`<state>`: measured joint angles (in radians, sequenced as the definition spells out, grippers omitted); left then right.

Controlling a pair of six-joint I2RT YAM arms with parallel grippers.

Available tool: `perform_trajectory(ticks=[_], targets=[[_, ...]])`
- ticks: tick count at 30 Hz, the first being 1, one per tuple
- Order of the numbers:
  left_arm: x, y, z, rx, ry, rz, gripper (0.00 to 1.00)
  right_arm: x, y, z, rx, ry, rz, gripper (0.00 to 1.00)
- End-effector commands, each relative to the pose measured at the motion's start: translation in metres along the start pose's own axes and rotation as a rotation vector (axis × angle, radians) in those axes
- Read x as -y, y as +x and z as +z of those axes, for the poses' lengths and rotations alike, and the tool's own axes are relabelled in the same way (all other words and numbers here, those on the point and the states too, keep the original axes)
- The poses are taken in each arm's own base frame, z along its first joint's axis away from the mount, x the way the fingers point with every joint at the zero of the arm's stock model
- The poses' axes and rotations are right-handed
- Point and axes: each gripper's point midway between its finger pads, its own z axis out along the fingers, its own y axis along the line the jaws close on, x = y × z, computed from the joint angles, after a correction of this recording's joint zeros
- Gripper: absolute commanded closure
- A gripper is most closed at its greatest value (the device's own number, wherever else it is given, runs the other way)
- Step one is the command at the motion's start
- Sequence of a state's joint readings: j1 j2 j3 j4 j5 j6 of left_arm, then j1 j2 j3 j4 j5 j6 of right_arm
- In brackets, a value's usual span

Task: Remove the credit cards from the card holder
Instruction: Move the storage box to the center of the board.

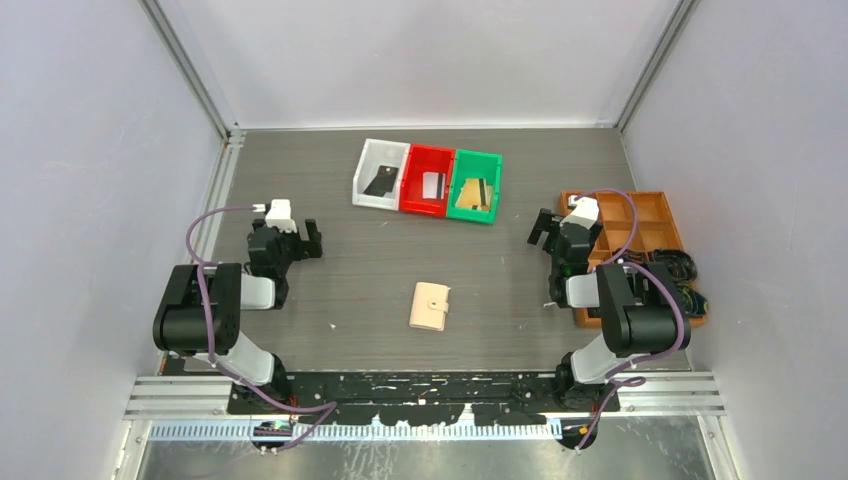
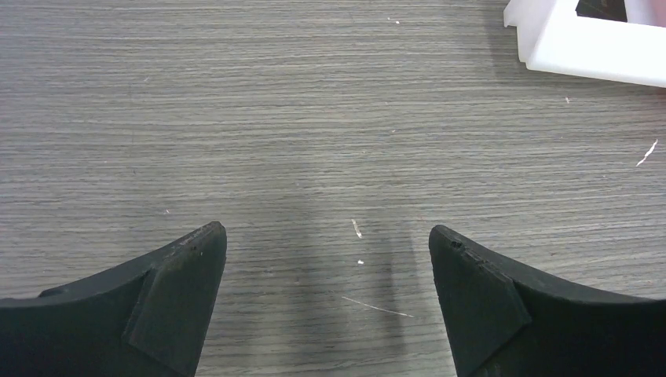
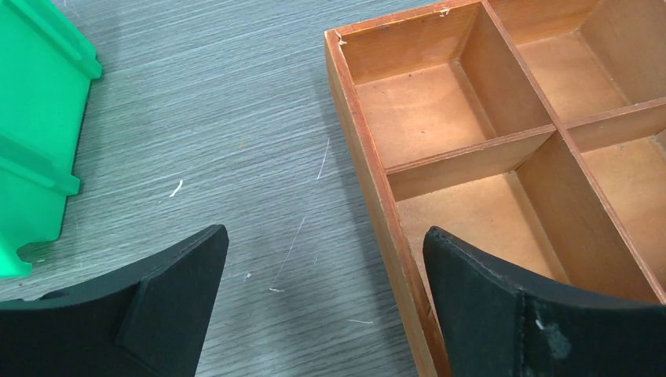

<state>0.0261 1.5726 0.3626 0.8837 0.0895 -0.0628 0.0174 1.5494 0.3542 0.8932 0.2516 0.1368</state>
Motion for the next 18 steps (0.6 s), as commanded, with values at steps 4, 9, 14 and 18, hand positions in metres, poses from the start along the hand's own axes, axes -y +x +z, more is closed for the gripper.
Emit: perform_trajectory(ticks=[4, 9, 14, 18], targets=[[0.006, -0.023, 0.002, 0.07, 0.036, 0.037, 0.0, -0.002, -0.011, 0.003, 0.034, -0.005, 0.011, 0.01], [0.006, -0.023, 0.001, 0.077, 0.038, 0.039, 0.0, 0.008, -0.012, 0.004, 0.038, 0.02, 0.019, 0.0], [0.013, -0.028, -0.001, 0.094, 0.085, 0.062, 0.0, 0.018, -0.022, 0.001, 0.055, 0.092, 0.039, 0.01], [0.016, -0.042, -0.01, 0.08, 0.094, 0.056, 0.0, 0.02, -0.061, -0.006, 0.027, 0.144, 0.05, 0.01]])
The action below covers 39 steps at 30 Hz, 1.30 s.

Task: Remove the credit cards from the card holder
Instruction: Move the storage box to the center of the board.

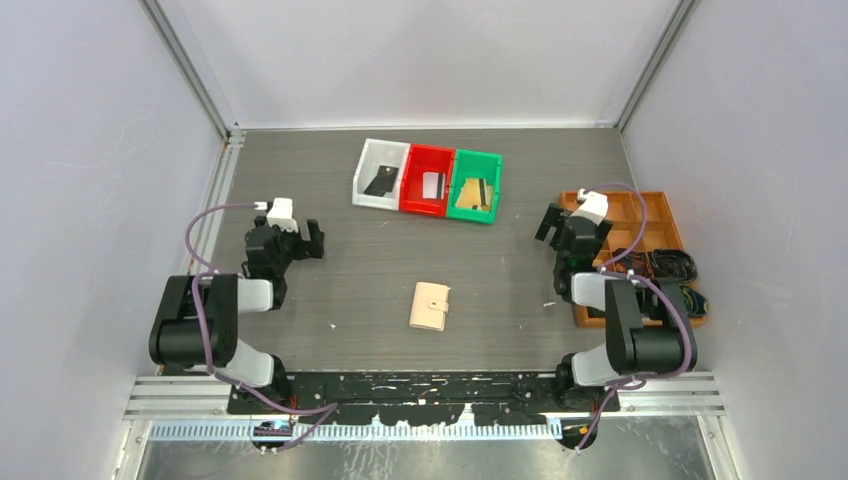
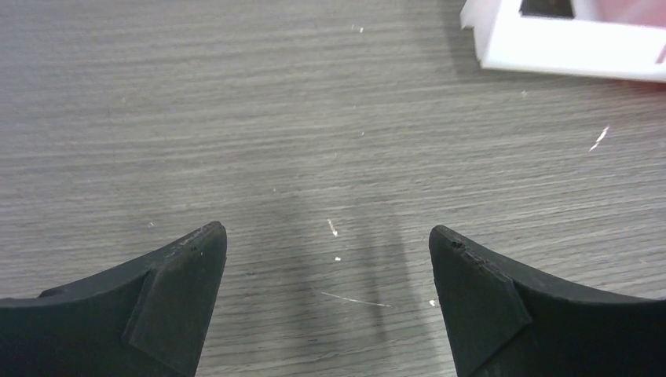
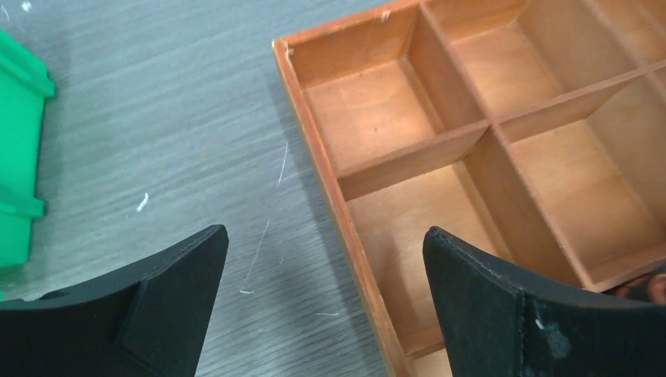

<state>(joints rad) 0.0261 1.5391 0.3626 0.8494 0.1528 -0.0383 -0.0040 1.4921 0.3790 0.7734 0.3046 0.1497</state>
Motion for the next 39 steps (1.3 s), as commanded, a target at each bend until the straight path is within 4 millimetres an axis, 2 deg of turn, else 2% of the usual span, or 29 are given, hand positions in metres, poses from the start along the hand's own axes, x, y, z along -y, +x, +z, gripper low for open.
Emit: perform_trajectory(ticks=[1, 5, 8, 11, 14, 18, 19, 21, 24, 28, 31, 35, 36, 39], targets=[[0.005, -0.042, -0.008, 0.076, 0.031, 0.034, 0.0, 0.001, -0.068, -0.011, 0.067, 0.06, 0.073, 0.0], [0.006, -0.063, -0.017, 0.023, 0.04, 0.065, 0.0, 0.003, -0.105, -0.03, 0.156, 0.077, 0.238, 0.01], [0.006, -0.08, -0.025, -0.076, 0.062, 0.121, 0.0, -0.01, -0.128, -0.036, 0.153, 0.021, 0.303, 0.0], [0.0, -0.104, -0.036, -0.157, 0.062, 0.099, 0.0, -0.018, -0.144, -0.036, 0.09, 0.035, 0.448, 0.0], [-0.001, -0.125, -0.046, -0.242, 0.107, 0.019, 0.0, -0.022, -0.143, -0.036, -0.027, 0.083, 0.515, 0.0], [0.001, -0.146, -0.054, -0.354, 0.137, -0.024, 0.0, -0.075, -0.14, -0.03, -0.164, -0.139, 0.447, 0.01], [0.004, -0.148, -0.056, -0.373, 0.154, -0.029, 0.0, -0.088, -0.137, -0.03, -0.186, -0.159, 0.417, 0.01], [0.009, -0.147, -0.058, -0.399, 0.18, -0.045, 0.0, -0.111, -0.144, -0.031, -0.185, -0.167, 0.349, 0.01], [0.016, -0.142, -0.063, -0.418, 0.215, -0.062, 0.0, -0.151, -0.144, -0.032, -0.211, -0.18, 0.24, 0.01], [0.02, -0.129, -0.071, -0.481, 0.239, -0.06, 0.0, -0.211, -0.135, -0.034, -0.255, -0.236, 0.132, 0.07], [0.021, -0.12, -0.079, -0.523, 0.244, -0.056, 0.0, -0.247, -0.127, -0.028, -0.284, -0.261, 0.077, 0.12], [0.024, -0.113, -0.09, -0.543, 0.264, -0.043, 0.0, -0.279, -0.106, -0.012, -0.338, -0.258, -0.014, 0.19], [0.026, -0.113, -0.093, -0.549, 0.273, -0.039, 0.0, -0.283, -0.093, -0.004, -0.363, -0.244, -0.045, 0.21], [0.031, -0.112, -0.102, -0.571, 0.303, -0.033, 0.0, -0.289, -0.079, 0.008, -0.398, -0.217, -0.086, 0.28]])
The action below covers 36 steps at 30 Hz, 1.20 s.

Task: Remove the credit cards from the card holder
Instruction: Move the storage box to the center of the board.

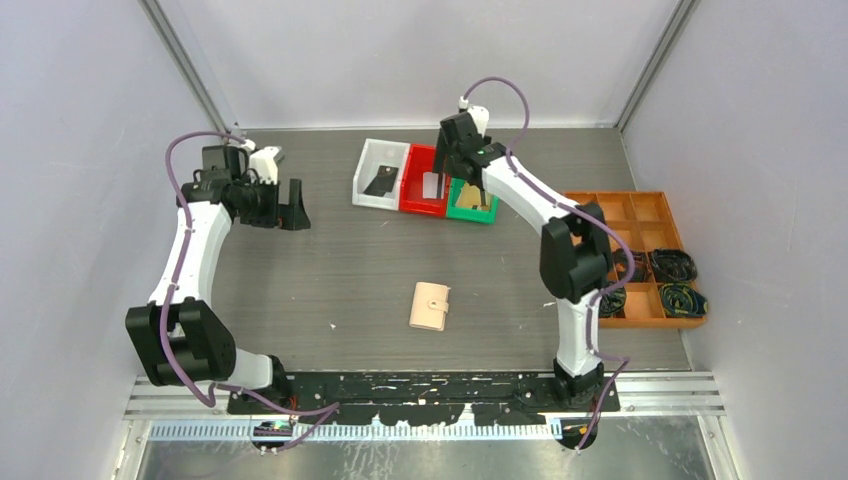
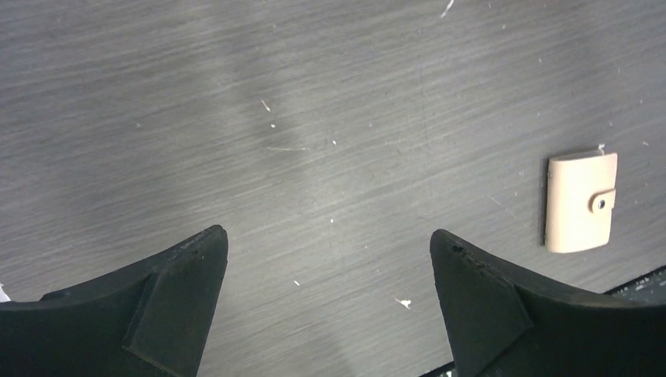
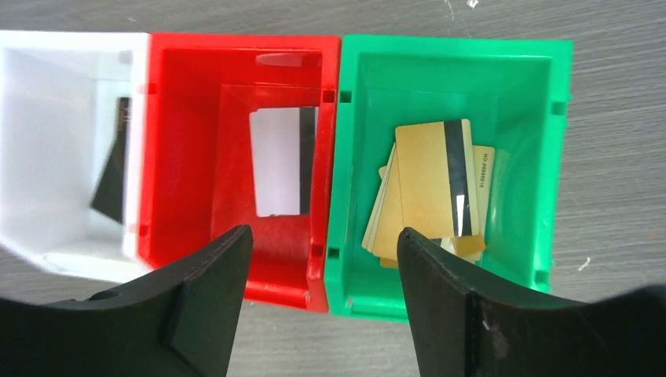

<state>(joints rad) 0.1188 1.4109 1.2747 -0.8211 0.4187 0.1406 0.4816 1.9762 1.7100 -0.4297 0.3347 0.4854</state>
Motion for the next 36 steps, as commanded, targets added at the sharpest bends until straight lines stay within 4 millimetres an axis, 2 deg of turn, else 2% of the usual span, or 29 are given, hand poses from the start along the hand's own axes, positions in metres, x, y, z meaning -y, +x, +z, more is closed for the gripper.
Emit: perform_trajectory(ticks=[1, 11, 18, 25, 31, 36], targets=[[0.019, 0.008, -0.019, -0.015, 0.069, 0.05, 0.0, 0.009, 0.001, 0.014, -0.035, 0.084, -0.064, 0.29], [0.036, 0.015, -0.034, -0.026, 0.128, 0.083, 0.0, 0.004, 0.009, 0.054, -0.069, 0.124, -0.128, 0.41], [0.035, 0.019, -0.039, -0.031, 0.109, 0.108, 0.0, 0.003, 0.019, 0.064, -0.079, 0.114, -0.136, 0.55], [0.037, 0.02, -0.04, -0.036, 0.11, 0.111, 0.0, 0.004, 0.027, 0.054, -0.078, 0.079, -0.12, 0.67], [0.041, 0.024, -0.042, -0.044, 0.117, 0.123, 0.0, 0.007, 0.034, 0.038, -0.082, 0.043, -0.121, 0.77], [0.045, 0.027, -0.045, -0.044, 0.121, 0.134, 0.0, 0.02, 0.046, 0.022, -0.08, 0.036, -0.127, 0.83]])
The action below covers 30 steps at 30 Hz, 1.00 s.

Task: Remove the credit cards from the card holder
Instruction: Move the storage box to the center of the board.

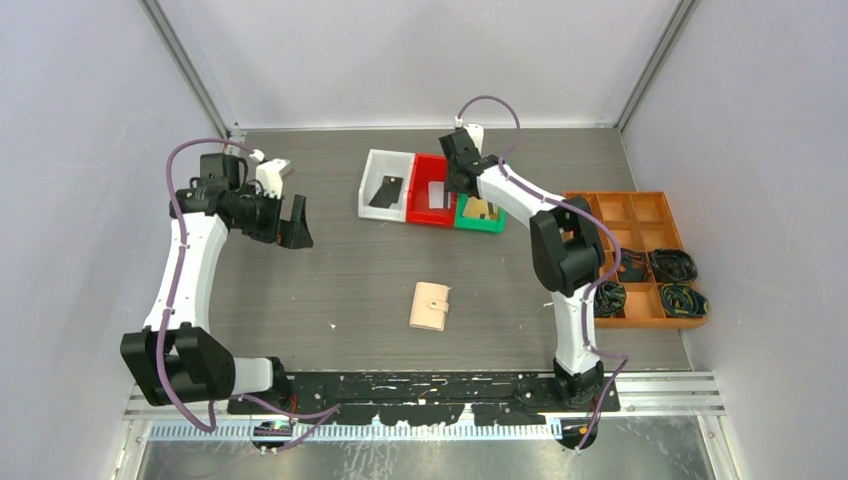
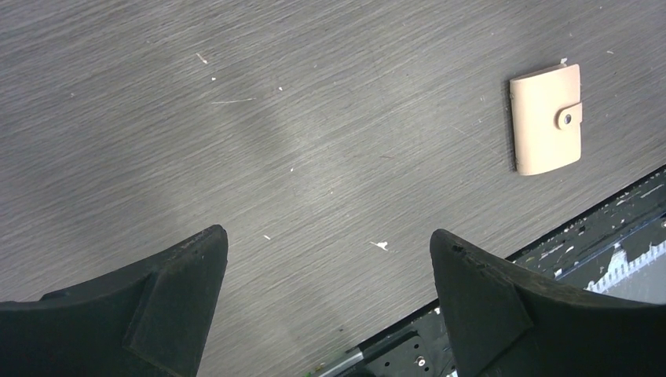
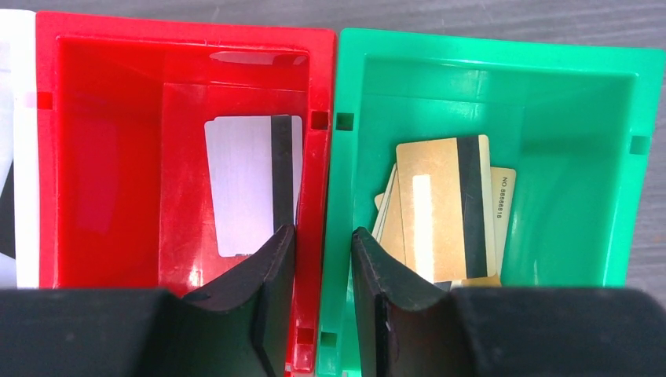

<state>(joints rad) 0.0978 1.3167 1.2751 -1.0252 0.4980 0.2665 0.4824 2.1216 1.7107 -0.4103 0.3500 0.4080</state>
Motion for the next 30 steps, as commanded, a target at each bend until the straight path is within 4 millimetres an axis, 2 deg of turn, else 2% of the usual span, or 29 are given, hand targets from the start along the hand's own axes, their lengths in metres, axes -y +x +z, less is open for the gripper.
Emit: perform_trajectory(ticks=[1, 8, 12, 17, 18, 20, 23, 24, 27, 30], targets=[[0.01, -0.004, -0.013, 0.034, 0.005, 0.046, 0.0, 0.008, 0.002, -0.027, 0.015, -0.028, -0.013, 0.83], [0.018, 0.002, -0.013, 0.016, 0.033, 0.054, 0.0, 0.022, 0.012, -0.047, 0.028, -0.036, -0.024, 0.86], [0.022, 0.007, -0.012, 0.006, 0.047, 0.063, 0.0, 0.023, 0.015, -0.057, 0.036, -0.062, -0.037, 0.87], [0.022, 0.009, -0.01, -0.003, 0.048, 0.057, 0.0, 0.015, 0.017, -0.062, 0.037, -0.093, -0.057, 0.79], [0.022, 0.009, -0.009, -0.005, 0.046, 0.053, 0.0, 0.013, 0.016, -0.064, 0.038, -0.088, -0.063, 0.72], [0.021, 0.009, -0.01, -0.008, 0.041, 0.049, 0.0, 0.01, 0.012, -0.072, 0.042, -0.078, -0.056, 0.52], [0.018, 0.01, -0.01, -0.024, 0.03, 0.054, 0.0, 0.01, 0.003, -0.1, 0.098, -0.069, -0.003, 0.21], [0.016, 0.011, -0.01, -0.03, 0.019, 0.055, 0.0, 0.009, 0.001, -0.113, 0.12, -0.075, 0.018, 0.14], [0.01, 0.017, -0.008, -0.072, -0.001, 0.055, 0.0, 0.0, 0.017, -0.153, 0.137, -0.087, 0.022, 0.02], [0.005, 0.032, -0.008, -0.174, -0.001, 0.046, 0.0, -0.012, 0.06, -0.179, 0.067, -0.115, 0.019, 0.01]])
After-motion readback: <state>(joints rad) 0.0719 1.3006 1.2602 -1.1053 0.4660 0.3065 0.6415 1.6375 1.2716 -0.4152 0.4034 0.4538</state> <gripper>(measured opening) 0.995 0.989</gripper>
